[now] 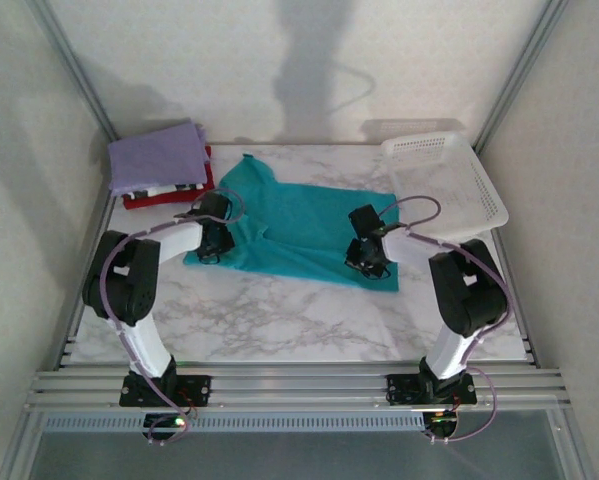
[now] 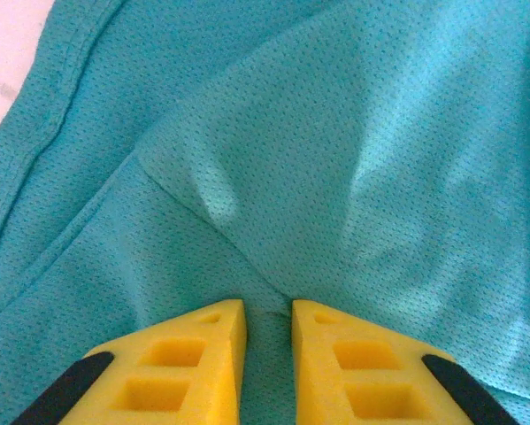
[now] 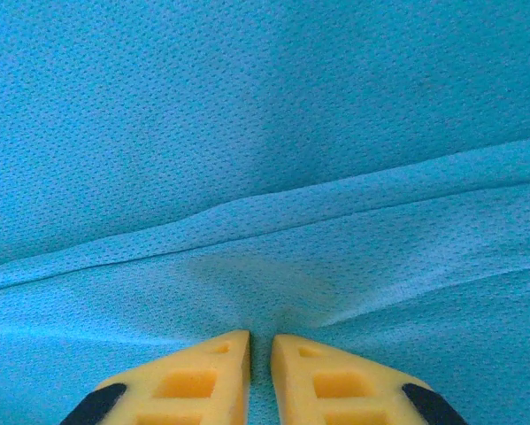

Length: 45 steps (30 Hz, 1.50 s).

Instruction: Fold and stack the t-shirts

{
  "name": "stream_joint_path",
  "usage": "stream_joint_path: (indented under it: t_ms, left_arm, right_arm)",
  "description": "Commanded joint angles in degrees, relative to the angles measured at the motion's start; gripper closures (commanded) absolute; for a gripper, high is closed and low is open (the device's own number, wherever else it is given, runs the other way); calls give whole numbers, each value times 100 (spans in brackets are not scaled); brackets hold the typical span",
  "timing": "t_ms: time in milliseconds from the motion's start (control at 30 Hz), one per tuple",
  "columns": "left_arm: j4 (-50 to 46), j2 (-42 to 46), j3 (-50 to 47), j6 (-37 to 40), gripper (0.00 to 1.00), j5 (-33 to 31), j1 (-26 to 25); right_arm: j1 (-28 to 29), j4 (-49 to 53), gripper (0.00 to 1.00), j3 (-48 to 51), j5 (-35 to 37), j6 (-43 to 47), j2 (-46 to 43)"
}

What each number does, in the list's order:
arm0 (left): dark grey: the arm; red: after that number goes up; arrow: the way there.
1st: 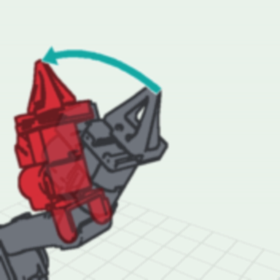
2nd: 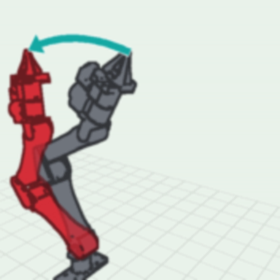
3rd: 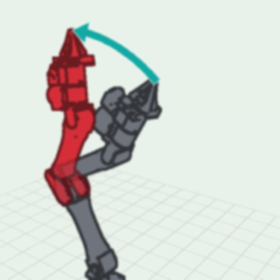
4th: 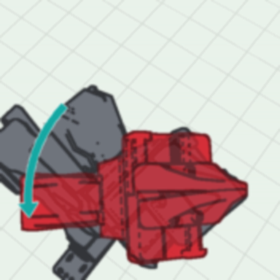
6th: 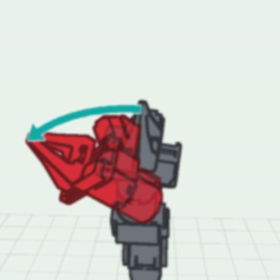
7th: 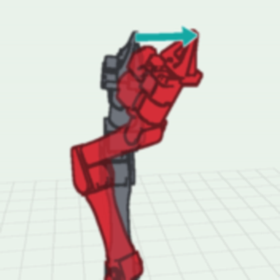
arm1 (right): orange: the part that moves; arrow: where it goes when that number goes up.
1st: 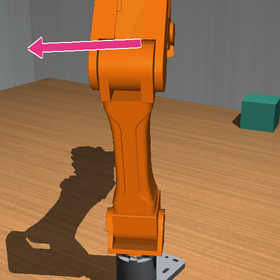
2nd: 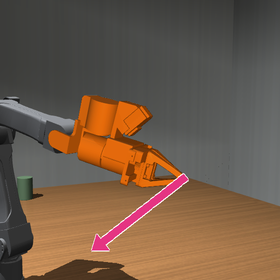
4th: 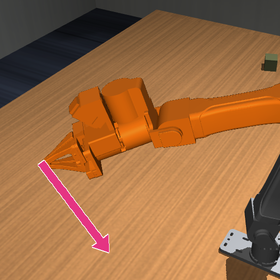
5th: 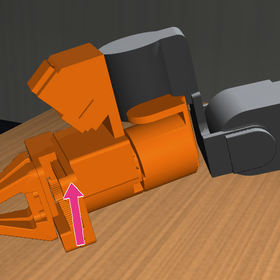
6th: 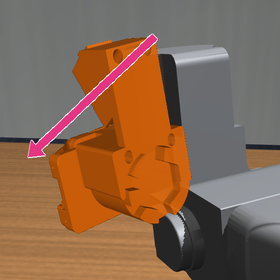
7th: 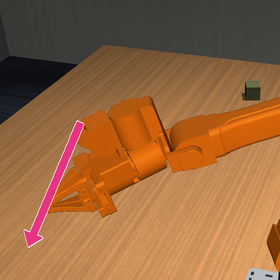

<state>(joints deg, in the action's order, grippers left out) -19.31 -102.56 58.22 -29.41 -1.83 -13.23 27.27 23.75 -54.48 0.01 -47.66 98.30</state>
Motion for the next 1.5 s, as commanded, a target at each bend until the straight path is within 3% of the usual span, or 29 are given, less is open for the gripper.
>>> stream_joint_path:
  t_ms: [0, 200, 367, 600, 800, 900, 1133, 1467]
  left_arm:
    - [-704, 180, -620, -402, 80, -165, 50]
    - [-935, 1163, -1410, -811, 80, -109, -119]
    - [-1239, 1780, -1038, -757, 79, -8, -469]
    - [-1068, 920, -87, -478, 82, 65, -521]
    - [-657, 152, 117, -277, 98, 135, -517]
    - [-494, -62, -3, -280, 100, 148, -513]
    - [-337, 21, -614, -487, 100, 62, -518]
    - [-317, 889, -1850, -926, 100, -26, -522]
  right_arm:
    - [194, 702, 82, 721, -367, -344, -109]
    - [341, 1378, 80, 993, -553, -242, -1137]
    - [329, 1678, 79, 767, -519, -121, -1608]
    - [280, 1173, 80, 467, -461, -65, -891]
    - [334, 1332, 83, -107, -690, 206, -757]
    - [341, 1347, 86, -113, -775, 287, -749]
    - [350, 860, 100, 293, -1039, 195, -417]
    - [604, 843, 100, 1024, -1386, -69, -561]
